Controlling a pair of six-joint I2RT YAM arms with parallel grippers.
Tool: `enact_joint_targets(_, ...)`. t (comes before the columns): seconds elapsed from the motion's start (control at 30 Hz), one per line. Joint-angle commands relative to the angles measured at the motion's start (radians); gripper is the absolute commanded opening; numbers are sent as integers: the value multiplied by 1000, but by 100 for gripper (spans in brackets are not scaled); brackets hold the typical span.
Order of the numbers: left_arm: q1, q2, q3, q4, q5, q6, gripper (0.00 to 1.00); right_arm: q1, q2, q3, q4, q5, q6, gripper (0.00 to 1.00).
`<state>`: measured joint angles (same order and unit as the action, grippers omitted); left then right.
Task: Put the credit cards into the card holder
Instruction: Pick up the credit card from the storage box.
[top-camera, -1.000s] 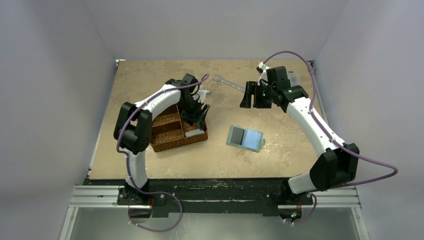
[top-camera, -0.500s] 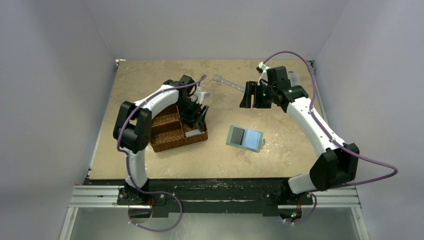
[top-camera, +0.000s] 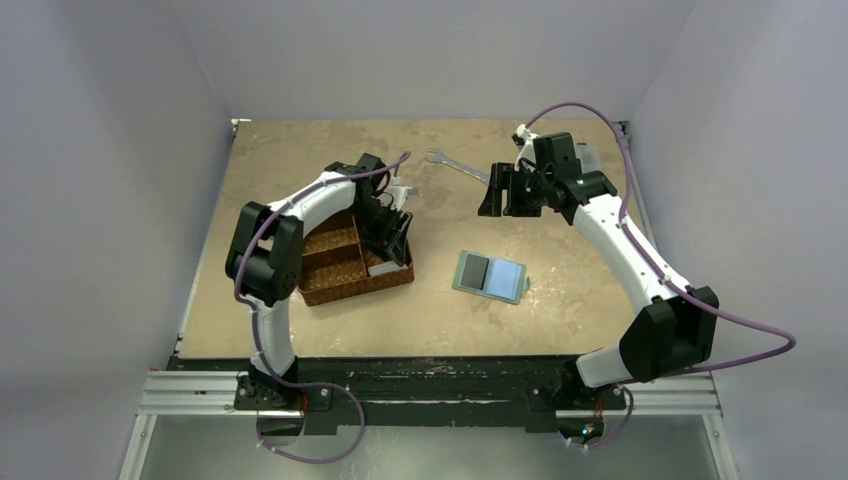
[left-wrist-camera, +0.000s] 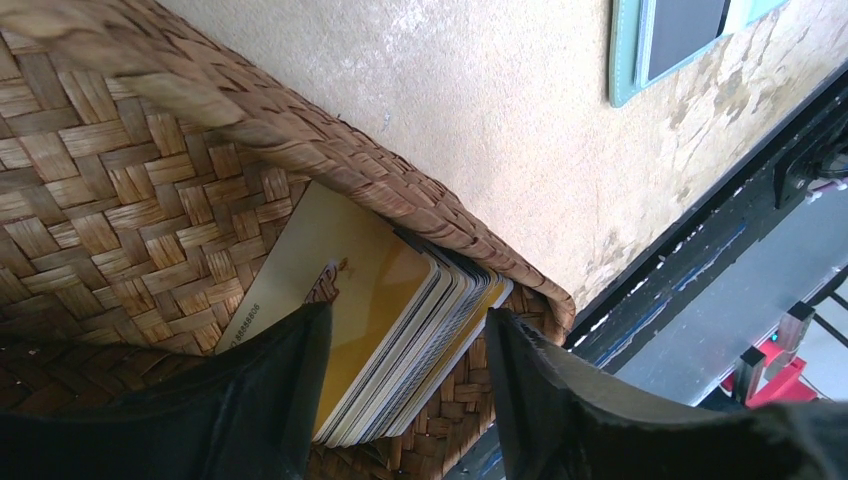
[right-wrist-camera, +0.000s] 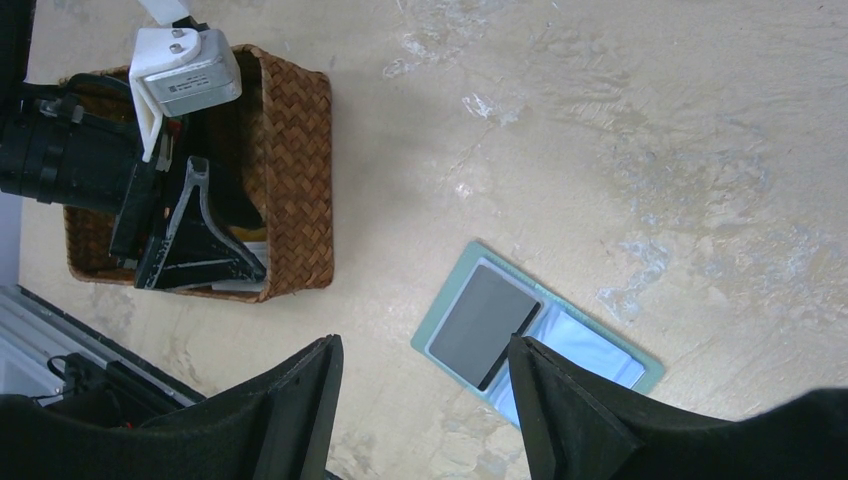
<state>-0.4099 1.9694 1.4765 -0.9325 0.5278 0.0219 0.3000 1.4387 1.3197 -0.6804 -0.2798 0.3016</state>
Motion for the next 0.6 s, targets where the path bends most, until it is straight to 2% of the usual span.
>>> enact_joint_targets(0.0, 6, -4, -1, -24, 20, 19, 54, -4, -30, 7, 21, -16, -7, 69)
enact_joint_targets(0.3, 7, -19, 17, -34, 18, 16, 38, -4, -27, 8, 22, -15, -5, 69)
enact_joint_targets(0.57, 6, -34, 22, -37, 5, 19, 29, -4, -22, 9, 22, -18, -6, 69)
